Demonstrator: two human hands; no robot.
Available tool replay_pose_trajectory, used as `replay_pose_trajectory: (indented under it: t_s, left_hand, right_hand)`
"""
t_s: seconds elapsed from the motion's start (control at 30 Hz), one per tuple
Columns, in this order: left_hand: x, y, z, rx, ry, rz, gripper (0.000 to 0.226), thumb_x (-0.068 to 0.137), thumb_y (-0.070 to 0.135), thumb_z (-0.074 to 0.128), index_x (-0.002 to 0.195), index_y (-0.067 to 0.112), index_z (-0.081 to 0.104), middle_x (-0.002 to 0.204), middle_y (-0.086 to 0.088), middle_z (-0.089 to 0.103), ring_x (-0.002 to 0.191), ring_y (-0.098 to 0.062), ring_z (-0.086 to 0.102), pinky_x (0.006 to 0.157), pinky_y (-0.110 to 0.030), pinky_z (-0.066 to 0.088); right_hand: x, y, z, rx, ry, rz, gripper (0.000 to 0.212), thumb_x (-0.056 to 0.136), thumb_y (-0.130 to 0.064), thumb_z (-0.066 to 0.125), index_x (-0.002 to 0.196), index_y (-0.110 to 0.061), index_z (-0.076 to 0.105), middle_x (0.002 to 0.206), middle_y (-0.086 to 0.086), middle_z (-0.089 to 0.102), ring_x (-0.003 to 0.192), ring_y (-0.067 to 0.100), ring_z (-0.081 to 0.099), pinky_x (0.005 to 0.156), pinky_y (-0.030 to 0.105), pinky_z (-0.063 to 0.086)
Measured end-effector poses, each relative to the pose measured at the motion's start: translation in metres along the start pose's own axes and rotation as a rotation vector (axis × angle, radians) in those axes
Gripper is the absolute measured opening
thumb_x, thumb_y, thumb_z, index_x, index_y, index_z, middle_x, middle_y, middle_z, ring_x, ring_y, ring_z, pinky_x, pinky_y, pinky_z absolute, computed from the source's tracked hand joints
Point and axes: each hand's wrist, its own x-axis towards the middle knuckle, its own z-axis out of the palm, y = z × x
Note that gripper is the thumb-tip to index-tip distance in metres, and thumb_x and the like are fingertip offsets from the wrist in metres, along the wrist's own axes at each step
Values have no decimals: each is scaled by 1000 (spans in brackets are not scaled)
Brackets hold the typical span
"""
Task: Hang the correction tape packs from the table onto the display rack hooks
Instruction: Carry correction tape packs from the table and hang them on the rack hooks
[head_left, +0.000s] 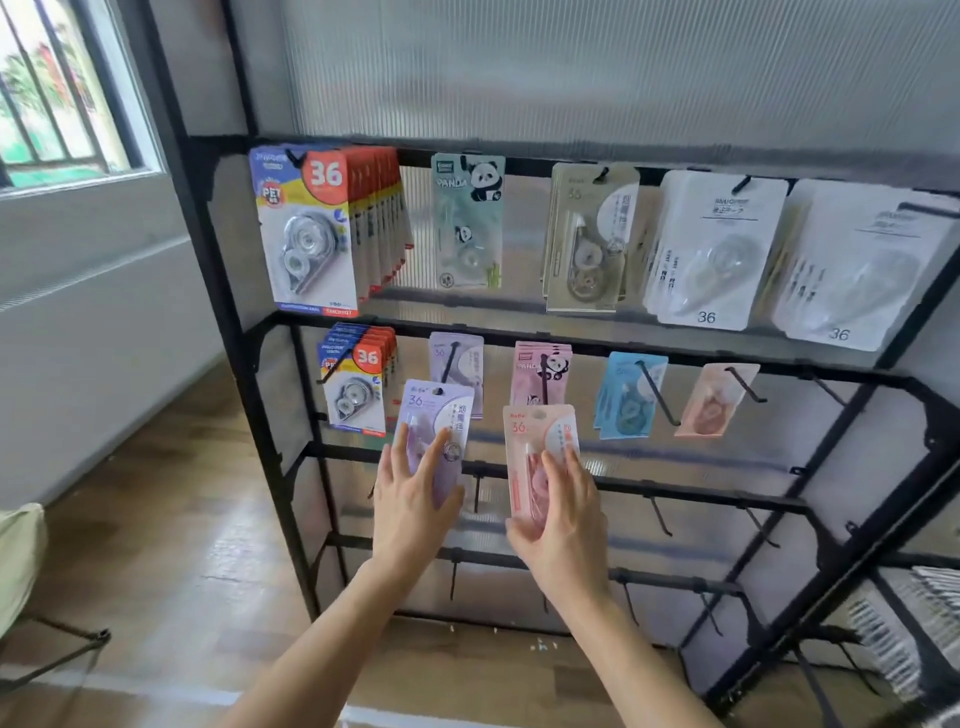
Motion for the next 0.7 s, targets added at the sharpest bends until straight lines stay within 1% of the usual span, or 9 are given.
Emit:
replay_pose_trajectory:
  t_s: [0.07, 0.13, 0.2, 0.27, 0.4, 0.57, 0.7]
  left_hand:
    - [3, -3, 5, -2, -3, 8, 74, 85, 33, 69, 148, 34, 30, 159, -14, 11, 143, -36, 15, 110, -46, 28]
    - [4, -9, 8, -28, 12, 38, 77, 81, 29, 73, 146, 37, 32, 156, -19, 18, 142, -40, 21, 107, -50, 32]
    - [2, -14, 10, -54, 34, 58, 82, 78, 26, 77, 141, 42, 27, 154, -22, 23, 140, -42, 25, 104, -52, 35]
    - [0, -21, 10, -71, 39, 74, 82, 78, 27, 78, 140, 43, 25, 153, -22, 24, 139, -42, 27, 102, -53, 37]
    - [1, -30, 9, -77, 35, 123, 78, 80, 29, 75, 140, 41, 27, 154, -20, 24, 138, -42, 28, 101, -54, 37]
    - [1, -35, 10, -53, 17, 174, 82, 77, 25, 77, 142, 36, 29, 152, -22, 27, 134, -45, 34, 101, -54, 39]
    - [5, -36, 14, -68, 0, 161, 84, 74, 24, 79, 141, 37, 29, 150, -24, 29, 133, -47, 34, 99, -54, 40]
  right_hand:
    - [1, 1, 4, -10, 4, -6, 91, 59, -23, 88, 135, -11, 41, 140, 23, 46, 125, 41, 49, 87, 51, 51]
    - [2, 1, 7, -25, 15, 12, 92, 57, -23, 89, 135, -11, 40, 140, 24, 47, 124, 41, 50, 87, 53, 51]
    - [2, -1, 9, -38, 19, 31, 92, 57, -23, 89, 134, -11, 41, 139, 23, 47, 124, 42, 50, 87, 54, 51]
    - [0, -5, 12, -46, 27, 50, 92, 58, -24, 89, 135, -11, 40, 140, 23, 47, 125, 42, 49, 90, 55, 49]
    - [-3, -13, 18, -64, 43, 81, 93, 58, -23, 89, 136, -12, 37, 140, 24, 46, 125, 44, 48, 90, 57, 48]
    - [-7, -20, 21, -94, 51, 119, 92, 58, -22, 88, 134, -12, 39, 139, 24, 47, 123, 44, 50, 87, 55, 50]
    - [-4, -19, 20, -109, 58, 123, 93, 58, -22, 88, 135, -13, 37, 140, 23, 46, 125, 43, 49, 87, 55, 49]
